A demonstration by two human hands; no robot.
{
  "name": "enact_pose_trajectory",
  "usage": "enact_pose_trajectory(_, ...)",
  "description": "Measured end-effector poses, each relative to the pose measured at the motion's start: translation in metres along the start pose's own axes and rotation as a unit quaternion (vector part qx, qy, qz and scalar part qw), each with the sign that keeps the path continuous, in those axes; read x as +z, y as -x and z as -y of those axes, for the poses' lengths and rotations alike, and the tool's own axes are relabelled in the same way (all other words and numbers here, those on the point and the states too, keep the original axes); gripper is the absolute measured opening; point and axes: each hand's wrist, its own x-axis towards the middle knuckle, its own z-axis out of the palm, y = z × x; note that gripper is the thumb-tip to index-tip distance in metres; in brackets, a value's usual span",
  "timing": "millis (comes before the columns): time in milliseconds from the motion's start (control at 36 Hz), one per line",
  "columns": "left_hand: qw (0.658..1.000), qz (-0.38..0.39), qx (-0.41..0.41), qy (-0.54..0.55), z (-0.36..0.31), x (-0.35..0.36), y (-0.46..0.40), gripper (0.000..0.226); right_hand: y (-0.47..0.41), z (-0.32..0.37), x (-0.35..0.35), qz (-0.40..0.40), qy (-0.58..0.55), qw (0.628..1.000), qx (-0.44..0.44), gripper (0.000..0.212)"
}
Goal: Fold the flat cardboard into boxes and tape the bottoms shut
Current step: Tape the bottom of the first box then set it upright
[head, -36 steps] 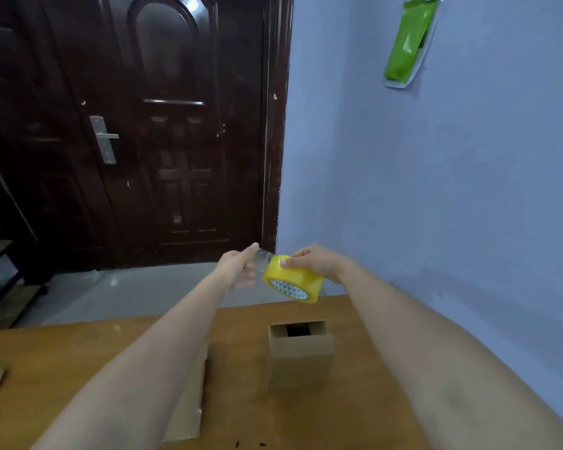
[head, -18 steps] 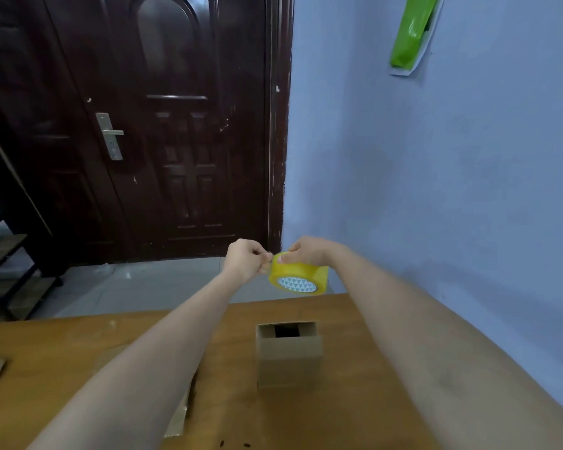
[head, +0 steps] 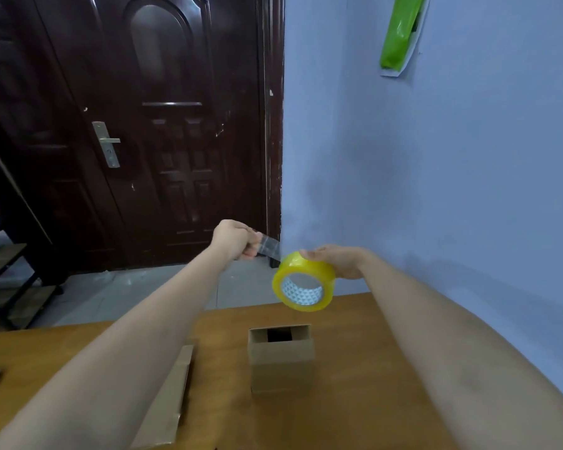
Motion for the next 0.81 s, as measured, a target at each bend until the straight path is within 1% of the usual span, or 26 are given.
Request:
enact_pose_trajectory(28,1.0,-0.003,-0.011,0.012,-0.004,-0.003,0.0,0.02,0.0,-0.004,-0.002,0.033,-0.034,0.999,-0.003,0.081)
enact_pose_trajectory(56,1.0,-0.003,-0.02,0.016,-0.007,-0.006,0.0,0.021,0.0,-0.008,-0.005,0.059,-0.053,0.997,-0.002,0.085)
enact_pose_trajectory(111,0.999,0.004,-0.032,0.005,-0.013,-0.009,0.001,0.02,0.0,-0.012,-0.007,0.09,-0.06,0.994,-0.007,0.089)
enact_pose_trajectory(139,0.999,0.01,-0.04,-0.003,-0.016,-0.009,0.004,0.02,-0.001,-0.013,-0.01,0.088,-0.056,0.994,-0.01,0.089)
enact_pose_trajectory(194,0.997,0.023,-0.072,-0.022,-0.017,-0.005,0.006,0.026,0.001,-0.011,-0.012,0.055,-0.055,0.997,-0.003,0.085)
enact_pose_trajectory(250,0.996,0.012,-0.086,-0.026,-0.016,-0.003,0.006,0.027,0.005,-0.003,-0.011,0.01,-0.035,0.999,0.013,0.066)
enact_pose_trajectory(278,0.997,-0.007,-0.077,-0.017,-0.015,-0.004,0.004,0.021,0.006,0.0,-0.011,-0.02,0.009,0.999,0.027,0.056)
enact_pose_trajectory(306,0.998,-0.027,-0.06,-0.011,-0.014,-0.004,0.003,0.013,0.006,0.002,-0.012,-0.052,0.096,0.993,0.047,0.053)
enact_pose_trajectory(333,0.998,-0.037,-0.043,-0.011,-0.014,-0.005,0.003,0.008,0.006,0.004,-0.012,-0.085,0.197,0.974,0.074,0.058)
enact_pose_trajectory(361,0.999,-0.036,-0.033,-0.013,-0.013,-0.004,0.004,0.006,0.008,0.004,-0.01,-0.112,0.272,0.951,0.097,0.064)
enact_pose_trajectory(389,0.999,-0.033,-0.029,-0.016,-0.014,-0.003,0.004,0.006,0.008,0.004,-0.009,-0.125,0.305,0.938,0.111,0.069)
enact_pose_trajectory(417,0.999,-0.032,-0.028,-0.013,-0.013,-0.002,0.003,0.006,0.008,0.003,-0.008,-0.127,0.308,0.936,0.115,0.071)
enact_pose_trajectory(500,0.998,-0.029,-0.051,0.004,-0.003,-0.002,-0.003,0.009,0.014,-0.001,-0.005,-0.119,0.273,0.949,0.106,0.07)
enact_pose_trajectory(556,0.997,-0.03,-0.068,0.008,0.013,-0.004,-0.007,0.012,0.014,-0.006,-0.004,-0.102,0.265,0.953,0.101,0.068)
enact_pose_trajectory(667,0.989,-0.024,-0.137,0.05,0.053,0.0,-0.007,0.004,0.009,-0.025,-0.002,-0.062,0.23,0.967,0.091,0.052)
enact_pose_trajectory(722,0.981,-0.011,-0.179,0.075,0.073,0.006,-0.006,0.002,0.005,-0.033,-0.002,-0.057,0.224,0.967,0.104,0.056)
enact_pose_trajectory(806,0.972,0.007,-0.212,0.097,0.098,0.013,-0.007,0.015,-0.002,-0.044,0.001,-0.038,0.246,0.958,0.139,0.07)
